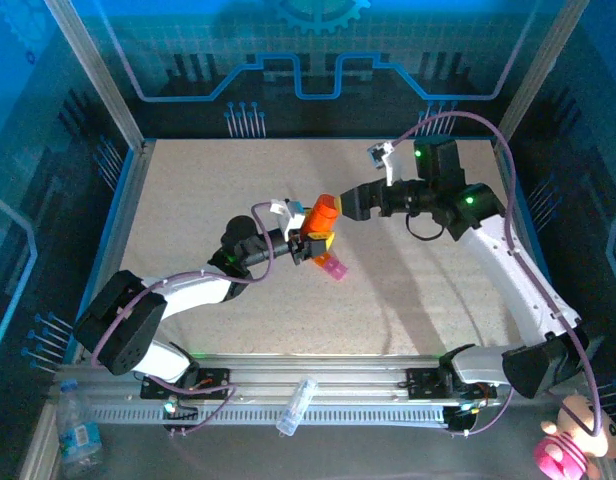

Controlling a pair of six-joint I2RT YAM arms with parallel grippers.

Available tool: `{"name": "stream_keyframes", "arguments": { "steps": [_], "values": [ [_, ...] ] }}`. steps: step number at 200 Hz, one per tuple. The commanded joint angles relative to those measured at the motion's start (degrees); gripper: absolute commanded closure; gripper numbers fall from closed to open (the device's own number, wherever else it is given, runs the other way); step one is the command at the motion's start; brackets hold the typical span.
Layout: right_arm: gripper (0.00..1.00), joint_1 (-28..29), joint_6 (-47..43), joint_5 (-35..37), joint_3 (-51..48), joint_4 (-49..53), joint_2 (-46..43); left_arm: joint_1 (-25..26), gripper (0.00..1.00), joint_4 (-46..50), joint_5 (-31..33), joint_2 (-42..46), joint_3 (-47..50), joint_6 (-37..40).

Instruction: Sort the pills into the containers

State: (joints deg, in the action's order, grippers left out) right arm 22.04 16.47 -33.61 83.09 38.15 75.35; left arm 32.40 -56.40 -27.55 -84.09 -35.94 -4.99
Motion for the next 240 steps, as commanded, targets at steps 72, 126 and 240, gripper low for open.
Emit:
{"name": "stream_keyframes", "arguments": {
  "steps": [72, 126, 240],
  "values": [
    [0.12, 3.60, -11.05, -2.91, 10.90, 10.82, 10.85, -0.06, 1.00, -4.43, -4.94, -0.51, -1.85, -3.27],
    [0.40, 3.80, -10.82, -4.29, 9.61, 10.80, 11.57, -0.05, 1.00, -4.60, -4.97, -0.46, -1.94, -3.44],
    [0.64, 15.28, 29.42, 23.74, -13.73, -12.80, 3.84, -0.06, 1.00, -3.83, 0.19, -0.16, -2.99, -0.52]
  ]
}}
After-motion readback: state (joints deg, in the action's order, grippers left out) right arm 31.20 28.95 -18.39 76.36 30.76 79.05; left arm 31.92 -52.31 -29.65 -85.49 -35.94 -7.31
